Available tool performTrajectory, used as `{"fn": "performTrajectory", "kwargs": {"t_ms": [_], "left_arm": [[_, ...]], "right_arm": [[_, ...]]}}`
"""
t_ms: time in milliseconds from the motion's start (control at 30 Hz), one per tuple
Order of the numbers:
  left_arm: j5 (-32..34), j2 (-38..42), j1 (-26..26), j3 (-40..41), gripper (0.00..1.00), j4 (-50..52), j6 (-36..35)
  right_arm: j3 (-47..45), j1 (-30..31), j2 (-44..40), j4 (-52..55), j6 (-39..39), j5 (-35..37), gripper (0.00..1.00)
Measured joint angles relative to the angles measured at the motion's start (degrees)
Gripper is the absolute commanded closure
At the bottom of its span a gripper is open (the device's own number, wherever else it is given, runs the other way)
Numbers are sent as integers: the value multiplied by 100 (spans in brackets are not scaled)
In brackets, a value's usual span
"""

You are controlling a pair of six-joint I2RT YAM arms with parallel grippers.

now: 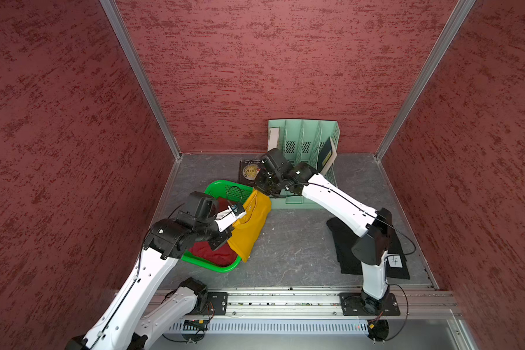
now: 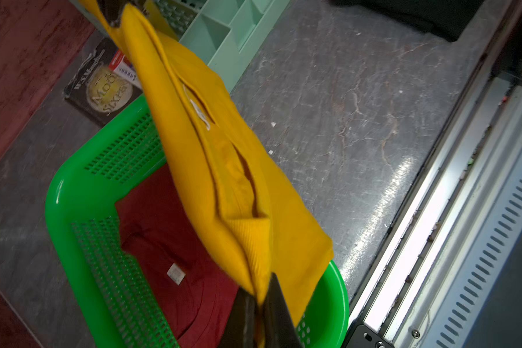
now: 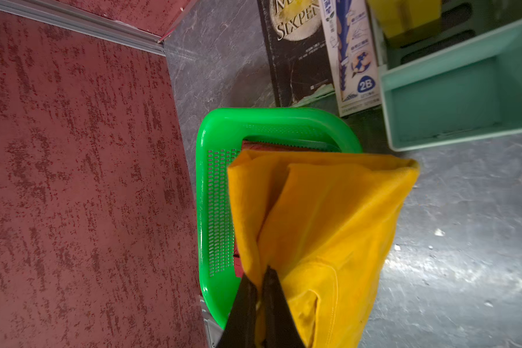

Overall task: Put the folded t-shirts into the basket
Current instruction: Place the T-shirt in the bin.

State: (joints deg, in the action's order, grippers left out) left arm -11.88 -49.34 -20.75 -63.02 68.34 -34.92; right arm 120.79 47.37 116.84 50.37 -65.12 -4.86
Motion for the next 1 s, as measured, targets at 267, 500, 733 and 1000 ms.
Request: {"fn": "performTrajectory", "kwargs": {"t_ms": [267, 500, 733, 1000], "left_arm": [[85, 39, 1325, 238, 100, 433, -7], [669, 50, 1891, 901, 100, 334, -227], [809, -208, 2640, 1410, 100, -83, -551], [610, -826, 3344, 1609, 100, -439, -848]], "right_arm": [[1268, 354, 1276, -133, 48, -66, 100], [1567, 503, 1816, -518, 20, -142, 100], [1644, 527, 2326, -1123, -103, -404, 100], [1668, 529, 2874, -1832, -221, -551, 100]]}}
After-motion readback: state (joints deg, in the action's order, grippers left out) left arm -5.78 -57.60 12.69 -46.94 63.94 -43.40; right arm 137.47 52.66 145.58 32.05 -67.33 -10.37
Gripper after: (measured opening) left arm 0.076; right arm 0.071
